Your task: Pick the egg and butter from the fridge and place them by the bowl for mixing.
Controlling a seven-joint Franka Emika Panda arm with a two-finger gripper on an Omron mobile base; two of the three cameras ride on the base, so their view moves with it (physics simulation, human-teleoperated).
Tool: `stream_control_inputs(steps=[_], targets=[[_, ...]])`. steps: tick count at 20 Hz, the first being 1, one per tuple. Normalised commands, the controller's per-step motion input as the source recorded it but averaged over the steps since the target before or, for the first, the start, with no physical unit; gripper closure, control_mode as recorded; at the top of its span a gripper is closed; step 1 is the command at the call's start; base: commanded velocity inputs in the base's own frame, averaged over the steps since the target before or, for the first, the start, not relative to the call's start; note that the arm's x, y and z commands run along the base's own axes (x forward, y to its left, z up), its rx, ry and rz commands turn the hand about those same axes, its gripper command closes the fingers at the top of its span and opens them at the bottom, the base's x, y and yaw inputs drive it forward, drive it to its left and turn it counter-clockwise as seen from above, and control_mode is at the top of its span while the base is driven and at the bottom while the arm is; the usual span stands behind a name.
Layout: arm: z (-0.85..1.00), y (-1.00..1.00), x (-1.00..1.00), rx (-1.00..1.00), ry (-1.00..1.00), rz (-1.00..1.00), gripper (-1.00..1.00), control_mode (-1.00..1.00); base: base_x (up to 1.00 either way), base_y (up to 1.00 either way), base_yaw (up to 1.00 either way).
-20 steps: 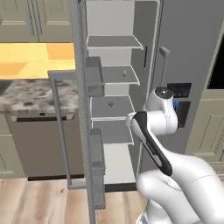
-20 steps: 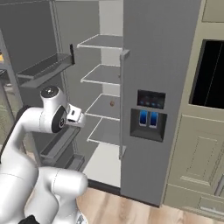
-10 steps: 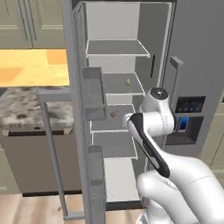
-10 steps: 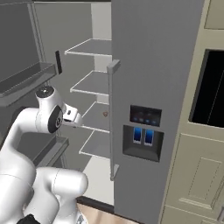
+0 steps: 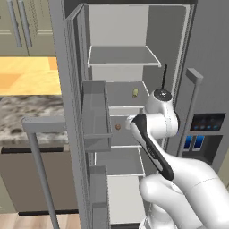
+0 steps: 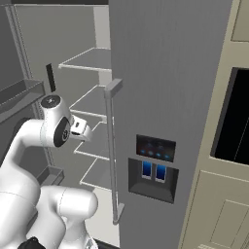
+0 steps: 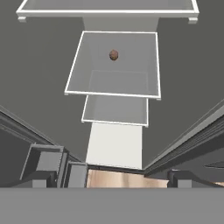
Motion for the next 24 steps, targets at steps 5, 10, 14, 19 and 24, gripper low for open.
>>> stream_control_inputs(steps=[5,10,14,19,24], targets=[[0.00,0.00,0.00,0.00,0.00,0.00,-1.00,1.00,0.01,-0.01,0.01],[0.00,0.00,0.00,0.00,0.00,0.00,-1.00,1.00,0.00,0.00,0.00],[0.06,0.01,0.00,0.01,-0.10,0.00,-1.00,-1.00,0.00,0.00,0.00],[0.24,0.06,0.10,0.01,-0.30,-0.08,-1.00,-1.00,0.00,0.00,0.00],[0.12,-0.04,0.54,0.00,-0.10,-0.19,-1.00,-1.00,0.00,0.00,0.00]])
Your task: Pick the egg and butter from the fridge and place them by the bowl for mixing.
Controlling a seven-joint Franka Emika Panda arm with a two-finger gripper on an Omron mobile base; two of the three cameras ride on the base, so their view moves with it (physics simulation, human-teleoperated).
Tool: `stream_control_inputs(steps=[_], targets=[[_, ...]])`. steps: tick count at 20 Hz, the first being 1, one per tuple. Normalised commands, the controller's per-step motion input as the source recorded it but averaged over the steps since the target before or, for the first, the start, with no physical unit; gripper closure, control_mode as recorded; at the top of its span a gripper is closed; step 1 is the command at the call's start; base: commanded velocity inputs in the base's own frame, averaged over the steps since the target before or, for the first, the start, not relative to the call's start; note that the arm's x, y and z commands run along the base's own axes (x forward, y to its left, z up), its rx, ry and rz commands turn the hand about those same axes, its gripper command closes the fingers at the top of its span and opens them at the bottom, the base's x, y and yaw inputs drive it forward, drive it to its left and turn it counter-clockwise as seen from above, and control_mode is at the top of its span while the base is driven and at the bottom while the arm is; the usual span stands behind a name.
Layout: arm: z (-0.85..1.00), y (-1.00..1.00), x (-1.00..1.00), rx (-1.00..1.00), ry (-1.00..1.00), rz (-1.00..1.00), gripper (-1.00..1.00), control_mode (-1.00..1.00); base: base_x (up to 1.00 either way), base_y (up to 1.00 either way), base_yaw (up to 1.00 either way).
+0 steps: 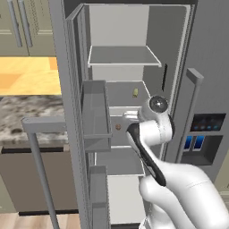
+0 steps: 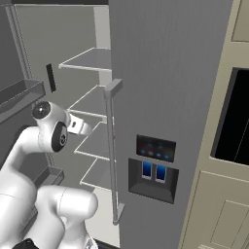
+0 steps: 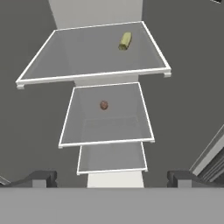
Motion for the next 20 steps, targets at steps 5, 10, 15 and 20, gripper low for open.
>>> stream_control_inputs(steps=[5,10,15,20], targets=[[0.23,-0.17,0.53,0.05,0.02,-0.12,-1.00,-1.00,0.00,0.00,0.00],[0.29,-0.14,0.46,0.03,0.21,-0.04,-1.00,-1.00,0.00,0.00,0.00],[0.05,-0.04,0.57,0.00,0.22,0.00,-1.00,-1.00,0.00,0.00,0.00],[0.06,0.00,0.53,0.00,0.13,0.00,-1.00,-1.00,0.00,0.00,0.00]])
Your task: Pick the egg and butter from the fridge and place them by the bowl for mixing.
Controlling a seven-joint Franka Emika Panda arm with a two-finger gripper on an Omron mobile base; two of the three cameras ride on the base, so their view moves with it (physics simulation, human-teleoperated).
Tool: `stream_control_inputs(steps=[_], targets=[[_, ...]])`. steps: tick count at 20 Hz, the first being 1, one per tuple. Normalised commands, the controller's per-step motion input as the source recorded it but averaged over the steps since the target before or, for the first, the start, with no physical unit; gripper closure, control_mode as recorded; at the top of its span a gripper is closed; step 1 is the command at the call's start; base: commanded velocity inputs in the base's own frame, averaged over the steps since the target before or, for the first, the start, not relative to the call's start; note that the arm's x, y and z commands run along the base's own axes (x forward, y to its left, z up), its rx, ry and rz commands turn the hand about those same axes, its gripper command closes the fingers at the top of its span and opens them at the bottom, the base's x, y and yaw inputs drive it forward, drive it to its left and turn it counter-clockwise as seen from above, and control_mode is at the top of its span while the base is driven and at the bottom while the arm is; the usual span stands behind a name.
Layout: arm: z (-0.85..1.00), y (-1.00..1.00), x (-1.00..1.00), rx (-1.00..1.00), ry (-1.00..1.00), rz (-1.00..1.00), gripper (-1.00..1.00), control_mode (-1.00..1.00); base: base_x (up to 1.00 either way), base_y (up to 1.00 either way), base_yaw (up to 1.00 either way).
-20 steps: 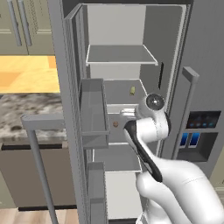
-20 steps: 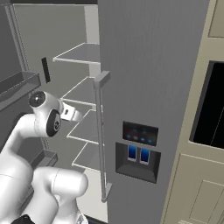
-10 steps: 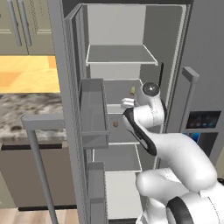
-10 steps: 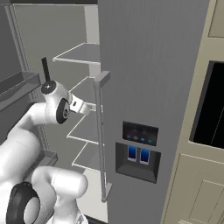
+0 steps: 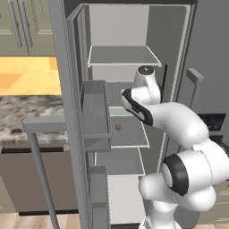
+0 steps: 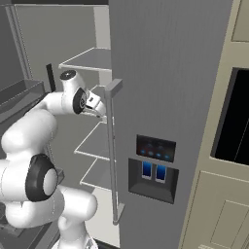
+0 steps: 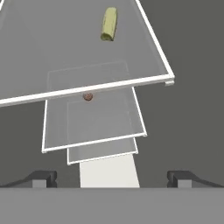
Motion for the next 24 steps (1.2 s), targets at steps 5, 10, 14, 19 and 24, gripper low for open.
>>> stream_control_inputs(steps=[5,10,14,19,24], targets=[[0.01,-0.05,0.52,0.00,0.02,0.00,-1.00,-1.00,0.00,0.00,0.00],[-0.10,-0.12,0.30,-0.04,0.00,0.00,-1.00,-1.00,0.00,0.00,0.00],[-0.08,-0.11,0.18,-0.08,-0.01,0.00,-1.00,-1.00,0.00,0.00,0.00],[-0.13,-0.02,0.12,-0.05,-0.08,0.00,-1.00,-1.00,0.00,0.00,0.00],[-0.09,-0.01,0.17,0.01,-0.11,0.00,-1.00,-1.00,0.00,0.00,0.00]])
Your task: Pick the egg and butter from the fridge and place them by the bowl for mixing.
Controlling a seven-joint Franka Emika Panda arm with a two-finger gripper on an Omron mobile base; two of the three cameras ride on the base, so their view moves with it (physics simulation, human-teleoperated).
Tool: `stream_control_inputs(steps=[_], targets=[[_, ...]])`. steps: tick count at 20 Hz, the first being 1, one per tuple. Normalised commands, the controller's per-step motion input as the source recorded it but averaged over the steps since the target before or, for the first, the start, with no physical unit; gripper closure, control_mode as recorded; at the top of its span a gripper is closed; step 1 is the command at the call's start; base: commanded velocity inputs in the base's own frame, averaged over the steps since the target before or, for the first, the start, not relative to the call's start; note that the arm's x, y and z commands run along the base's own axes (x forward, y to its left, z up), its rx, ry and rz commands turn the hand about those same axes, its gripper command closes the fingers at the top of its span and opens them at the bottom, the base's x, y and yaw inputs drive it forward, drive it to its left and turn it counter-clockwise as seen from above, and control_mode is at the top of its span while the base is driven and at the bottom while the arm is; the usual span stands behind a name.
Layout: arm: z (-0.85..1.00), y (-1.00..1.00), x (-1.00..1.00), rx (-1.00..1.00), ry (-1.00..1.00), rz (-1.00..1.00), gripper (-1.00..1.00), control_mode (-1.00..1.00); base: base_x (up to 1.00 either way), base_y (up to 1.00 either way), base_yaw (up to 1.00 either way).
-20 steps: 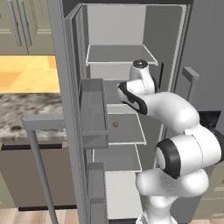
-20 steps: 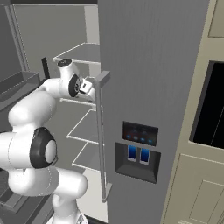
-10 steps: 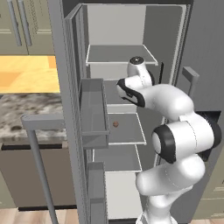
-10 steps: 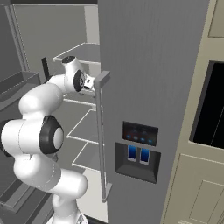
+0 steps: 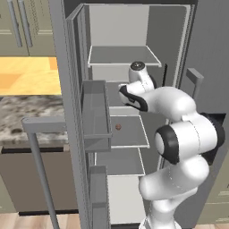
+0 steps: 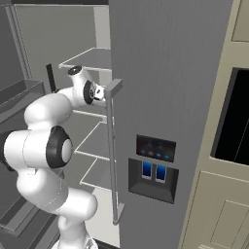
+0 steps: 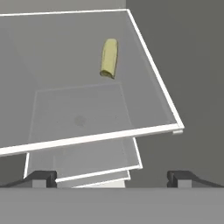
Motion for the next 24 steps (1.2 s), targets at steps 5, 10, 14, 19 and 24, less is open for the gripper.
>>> stream_control_inputs(steps=[5,10,14,19,24], targets=[[-0.04,-0.09,0.35,0.04,0.00,-0.06,-1.00,-1.00,0.00,0.00,0.00],[-0.02,-0.16,0.36,0.00,0.00,-0.06,-1.00,-1.00,0.00,0.00,0.00],[-0.13,-0.07,0.27,0.00,-0.04,-0.03,-1.00,-1.00,0.00,0.00,0.00],[-0.07,-0.02,0.29,0.00,-0.08,-0.03,-1.00,-1.00,0.00,0.00,0.00],[-0.15,-0.02,0.28,0.00,-0.03,-0.02,-1.00,-1.00,0.00,0.00,0.00]])
